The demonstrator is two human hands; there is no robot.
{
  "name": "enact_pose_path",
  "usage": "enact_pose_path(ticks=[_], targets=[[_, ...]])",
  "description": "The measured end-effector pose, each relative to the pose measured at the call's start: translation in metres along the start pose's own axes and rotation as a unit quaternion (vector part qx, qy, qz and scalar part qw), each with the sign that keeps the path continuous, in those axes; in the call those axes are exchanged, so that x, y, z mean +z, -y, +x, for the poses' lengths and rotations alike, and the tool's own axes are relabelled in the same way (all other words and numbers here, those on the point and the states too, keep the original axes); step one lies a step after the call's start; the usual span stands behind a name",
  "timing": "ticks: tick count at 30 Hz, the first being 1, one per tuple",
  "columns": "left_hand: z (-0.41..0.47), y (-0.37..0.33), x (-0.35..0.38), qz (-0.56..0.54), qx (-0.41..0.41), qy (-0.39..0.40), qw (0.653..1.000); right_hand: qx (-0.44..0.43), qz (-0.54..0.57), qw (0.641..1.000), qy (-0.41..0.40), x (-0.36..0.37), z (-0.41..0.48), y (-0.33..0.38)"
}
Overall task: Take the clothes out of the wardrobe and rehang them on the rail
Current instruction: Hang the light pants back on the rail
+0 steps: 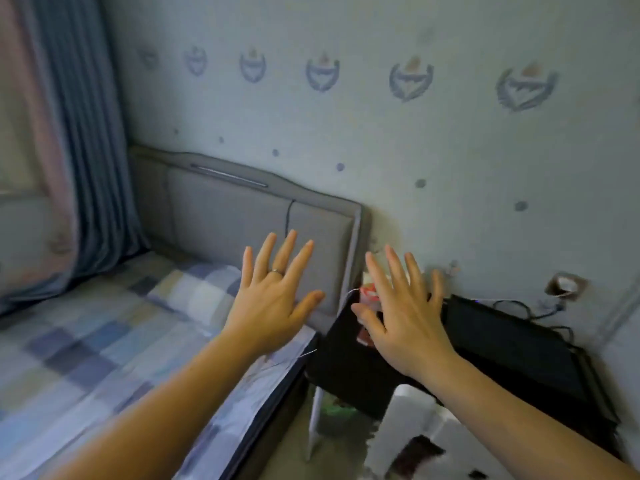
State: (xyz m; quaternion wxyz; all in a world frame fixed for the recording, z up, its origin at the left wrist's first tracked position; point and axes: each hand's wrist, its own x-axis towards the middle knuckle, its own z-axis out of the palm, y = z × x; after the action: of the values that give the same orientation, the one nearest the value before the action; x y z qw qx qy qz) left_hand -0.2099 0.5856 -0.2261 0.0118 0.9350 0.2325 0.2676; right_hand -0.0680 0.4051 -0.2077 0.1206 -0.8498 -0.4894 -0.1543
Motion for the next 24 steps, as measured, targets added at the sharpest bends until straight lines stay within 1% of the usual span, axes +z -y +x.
enact_pose_path(ticks=[5,9,14,17,20,22,24], targets=[[-0.100,0.106,0.007,0.033,-0.151,0.049,0.987,-0.109,0.045,0.989,0.088,0.085,0.018,0.113],[-0.169,0.169,0.015,0.062,-0.261,0.074,0.960,-0.193,0.072,0.968,0.146,0.143,0.030,0.192],[-0.225,0.236,0.023,0.083,-0.366,0.103,0.921,-0.291,0.096,0.930,0.203,0.204,0.057,0.280],[-0.241,0.273,0.024,0.091,-0.422,0.127,0.893,-0.333,0.100,0.909,0.228,0.236,0.082,0.329],[-0.258,0.308,0.031,0.090,-0.478,0.136,0.863,-0.345,0.115,0.894,0.262,0.268,0.107,0.368],[-0.271,0.331,0.039,0.080,-0.523,0.142,0.837,-0.346,0.124,0.883,0.293,0.290,0.122,0.392],[-0.287,0.349,0.048,0.067,-0.572,0.152,0.803,-0.362,0.114,0.866,0.326,0.311,0.133,0.413]])
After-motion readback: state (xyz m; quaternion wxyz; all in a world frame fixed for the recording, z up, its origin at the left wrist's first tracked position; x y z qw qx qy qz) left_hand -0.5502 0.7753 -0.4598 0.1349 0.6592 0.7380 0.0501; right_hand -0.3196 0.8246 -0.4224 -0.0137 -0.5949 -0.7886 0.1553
